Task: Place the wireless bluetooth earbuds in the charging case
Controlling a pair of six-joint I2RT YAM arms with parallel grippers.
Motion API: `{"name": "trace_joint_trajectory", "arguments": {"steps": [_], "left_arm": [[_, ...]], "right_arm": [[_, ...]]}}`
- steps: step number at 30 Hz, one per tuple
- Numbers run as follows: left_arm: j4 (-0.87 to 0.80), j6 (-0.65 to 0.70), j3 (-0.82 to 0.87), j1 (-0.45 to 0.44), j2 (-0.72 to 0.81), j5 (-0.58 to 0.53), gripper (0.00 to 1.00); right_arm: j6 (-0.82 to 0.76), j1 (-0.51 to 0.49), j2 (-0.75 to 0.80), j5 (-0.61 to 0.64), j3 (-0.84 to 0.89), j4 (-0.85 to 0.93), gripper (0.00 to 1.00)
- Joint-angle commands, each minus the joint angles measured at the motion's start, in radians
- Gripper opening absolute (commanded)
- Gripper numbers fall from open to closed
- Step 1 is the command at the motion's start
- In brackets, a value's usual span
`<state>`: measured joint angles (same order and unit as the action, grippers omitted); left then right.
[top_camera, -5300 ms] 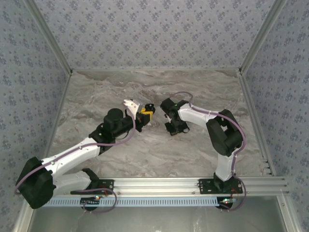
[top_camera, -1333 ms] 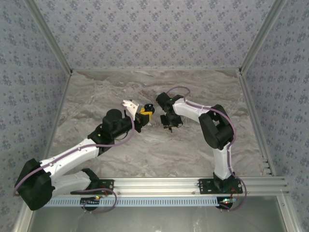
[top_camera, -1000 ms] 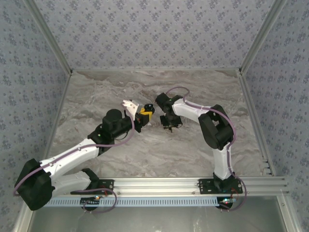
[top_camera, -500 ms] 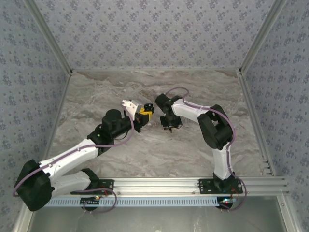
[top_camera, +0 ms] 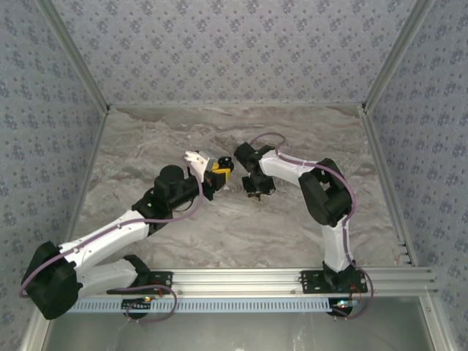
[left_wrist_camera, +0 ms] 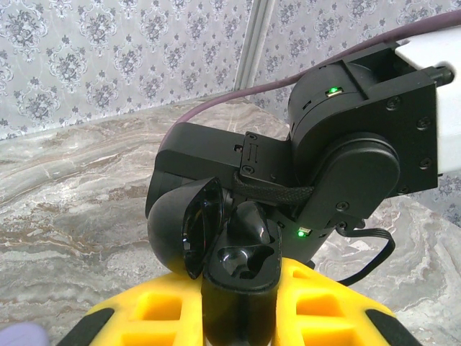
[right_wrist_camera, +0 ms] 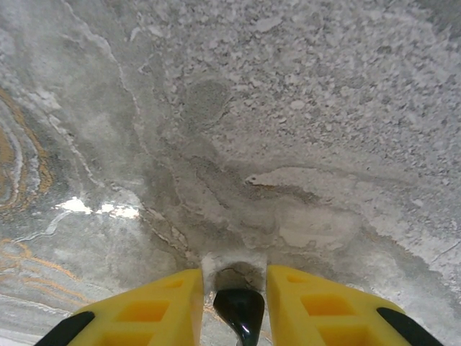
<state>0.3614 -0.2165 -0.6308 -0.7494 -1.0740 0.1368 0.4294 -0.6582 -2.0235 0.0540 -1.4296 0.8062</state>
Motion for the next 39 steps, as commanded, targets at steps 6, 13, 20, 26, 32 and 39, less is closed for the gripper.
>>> {"name": "trace_joint_trajectory", "arguments": {"steps": [6, 13, 20, 26, 32, 39], "left_arm": [[0.017, 0.017, 0.004, -0.009, 0.022, -0.011, 0.17], [0.015, 0.016, 0.005, -0.008, 0.023, -0.012, 0.17], [0.002, 0.015, 0.008, -0.008, 0.014, -0.025, 0.17], [-0.015, -0.005, 0.002, -0.009, -0.020, -0.052, 0.17], [-0.015, -0.058, -0.007, -0.009, -0.093, -0.080, 0.17], [-0.002, -0.108, -0.025, -0.007, -0.187, -0.072, 0.17]], "right_arm": [[0.026, -0.007, -0.032, 0.031, 0.019, 0.035, 0.25], [0.025, -0.007, -0.026, 0.036, 0.027, 0.024, 0.22], [0.011, 0.013, 0.032, 0.000, 0.064, -0.027, 0.22], [0.001, 0.050, 0.111, -0.077, 0.135, -0.124, 0.21], [-0.012, 0.084, 0.208, -0.139, 0.211, -0.229, 0.21], [-0.005, 0.110, 0.313, -0.155, 0.287, -0.305, 0.20]]}}
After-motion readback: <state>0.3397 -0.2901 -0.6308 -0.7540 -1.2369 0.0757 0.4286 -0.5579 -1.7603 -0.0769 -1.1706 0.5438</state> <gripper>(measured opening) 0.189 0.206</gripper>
